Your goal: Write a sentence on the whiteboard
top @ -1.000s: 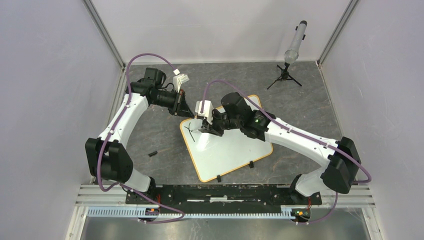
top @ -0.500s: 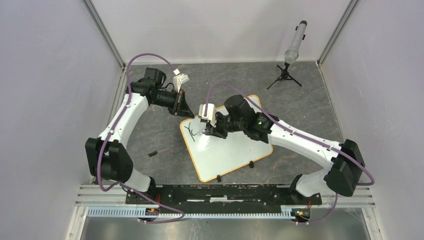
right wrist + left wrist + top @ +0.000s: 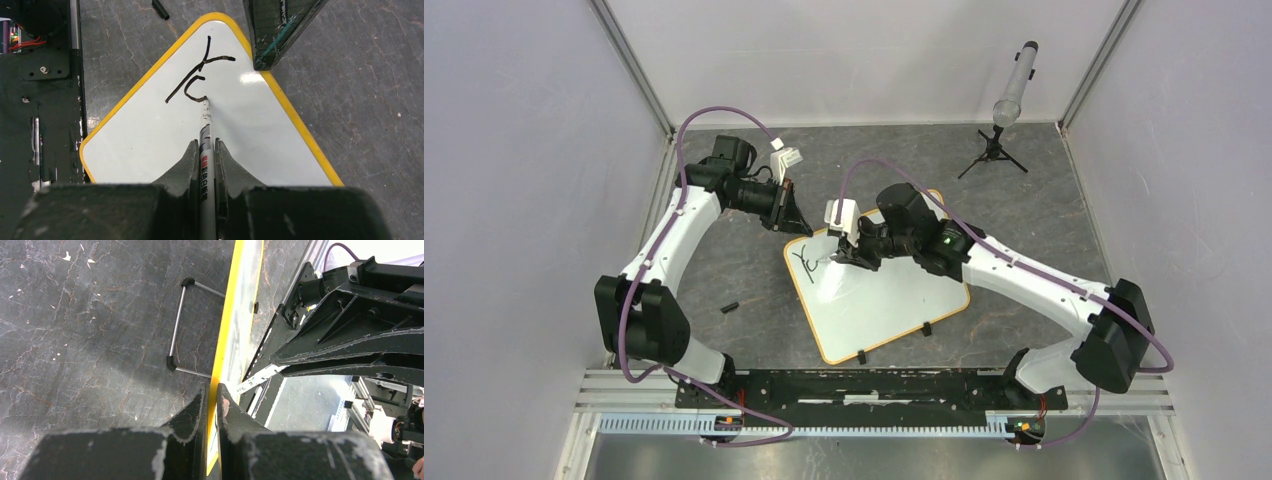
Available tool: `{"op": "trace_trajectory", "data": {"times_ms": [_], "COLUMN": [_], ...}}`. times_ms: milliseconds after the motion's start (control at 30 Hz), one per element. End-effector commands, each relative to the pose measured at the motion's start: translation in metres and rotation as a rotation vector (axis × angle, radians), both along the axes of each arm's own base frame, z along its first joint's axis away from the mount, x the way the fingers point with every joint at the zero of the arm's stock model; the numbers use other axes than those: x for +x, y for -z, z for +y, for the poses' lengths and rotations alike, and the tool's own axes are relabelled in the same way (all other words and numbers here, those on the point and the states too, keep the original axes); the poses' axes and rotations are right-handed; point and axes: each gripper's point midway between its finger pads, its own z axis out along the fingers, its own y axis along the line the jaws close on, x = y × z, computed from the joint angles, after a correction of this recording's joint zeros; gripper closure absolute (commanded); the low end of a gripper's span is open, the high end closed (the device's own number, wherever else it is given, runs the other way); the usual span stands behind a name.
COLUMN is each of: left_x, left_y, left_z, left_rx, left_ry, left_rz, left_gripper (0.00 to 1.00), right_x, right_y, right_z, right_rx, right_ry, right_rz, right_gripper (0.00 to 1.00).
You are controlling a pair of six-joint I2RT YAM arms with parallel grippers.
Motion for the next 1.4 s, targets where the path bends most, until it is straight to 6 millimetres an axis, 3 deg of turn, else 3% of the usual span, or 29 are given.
{"op": "trace_trajectory", "data": {"times_ms": [0, 600, 967, 1367], "left_x": [-0.008, -0.007, -0.008, -0.007], "left_y": [-0.007, -0.006, -0.005, -0.004], "left_z": [-0.006, -0.006, -0.005, -0.006], "left_rx": [-0.026, -0.024, -0.020, -0.018], "left_ry": [0.050, 0.050, 0.050, 0.050], "left_rz": [-0.017, -0.016, -0.019, -0.015], "left_gripper": [0.98, 0.98, 0.98, 0.98], "right_x": [0.019, 0.005, 0.002, 0.005], "right_y": [-0.019, -0.018, -0.041, -0.025], "right_z": [0.005, 0.023, 0.002, 0.004], "right_rx": [0.030, 0.032, 0.075, 0.058], "right_ry": [0.042, -0.018, -0.004, -0.005], "right_rz": [-0.047, -0.028, -0.047, -0.016], "right_gripper": [1.00, 1.00, 1.00, 1.00]}}
